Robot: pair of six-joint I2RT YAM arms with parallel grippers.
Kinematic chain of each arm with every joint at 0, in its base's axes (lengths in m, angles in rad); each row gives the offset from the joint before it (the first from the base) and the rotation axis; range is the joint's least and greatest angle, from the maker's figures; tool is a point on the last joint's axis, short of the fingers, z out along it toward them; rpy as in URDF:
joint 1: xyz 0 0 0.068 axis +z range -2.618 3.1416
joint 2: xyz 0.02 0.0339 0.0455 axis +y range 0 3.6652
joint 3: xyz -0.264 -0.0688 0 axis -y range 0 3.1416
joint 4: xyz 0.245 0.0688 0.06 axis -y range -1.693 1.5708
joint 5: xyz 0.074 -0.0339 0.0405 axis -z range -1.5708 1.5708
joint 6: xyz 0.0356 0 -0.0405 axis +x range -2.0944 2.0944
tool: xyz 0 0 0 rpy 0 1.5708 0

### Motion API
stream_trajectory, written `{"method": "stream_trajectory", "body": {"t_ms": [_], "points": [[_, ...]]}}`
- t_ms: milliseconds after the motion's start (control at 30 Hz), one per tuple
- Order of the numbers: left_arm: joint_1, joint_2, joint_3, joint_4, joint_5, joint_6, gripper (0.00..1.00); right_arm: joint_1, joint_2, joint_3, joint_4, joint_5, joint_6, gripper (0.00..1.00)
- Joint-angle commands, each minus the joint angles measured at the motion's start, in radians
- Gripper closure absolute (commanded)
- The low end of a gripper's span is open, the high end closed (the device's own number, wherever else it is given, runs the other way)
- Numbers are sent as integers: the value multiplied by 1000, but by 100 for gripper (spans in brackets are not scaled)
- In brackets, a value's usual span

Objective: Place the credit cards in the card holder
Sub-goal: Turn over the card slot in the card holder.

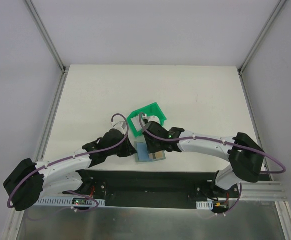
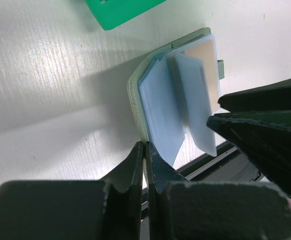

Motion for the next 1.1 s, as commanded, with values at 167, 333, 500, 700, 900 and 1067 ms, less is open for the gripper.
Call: {"method": "stream_trajectory", "body": {"t_ms": [167,333,500,700,900,1067], "points": [[5,4,-1,-1,-3,0,100,-1,-85,-14,-89,91,4,72],[5,9,-1,-1,-3,6,100,-7,-82,-31,-143,135,44,70],[5,12,-16,-1,-14,5,100,-10,-103,-14,-169,170,43,63],[5,35,-33,-1,-29,-3,100,-33,-153,2,-129,149,9,59],[7,48,-39,0,-41,-6,100,-98,-189,15,-9,3,-69,53],[5,65,-39,0,-46,-20,100,-168,-165,70,27,-80,-115,49]]}}
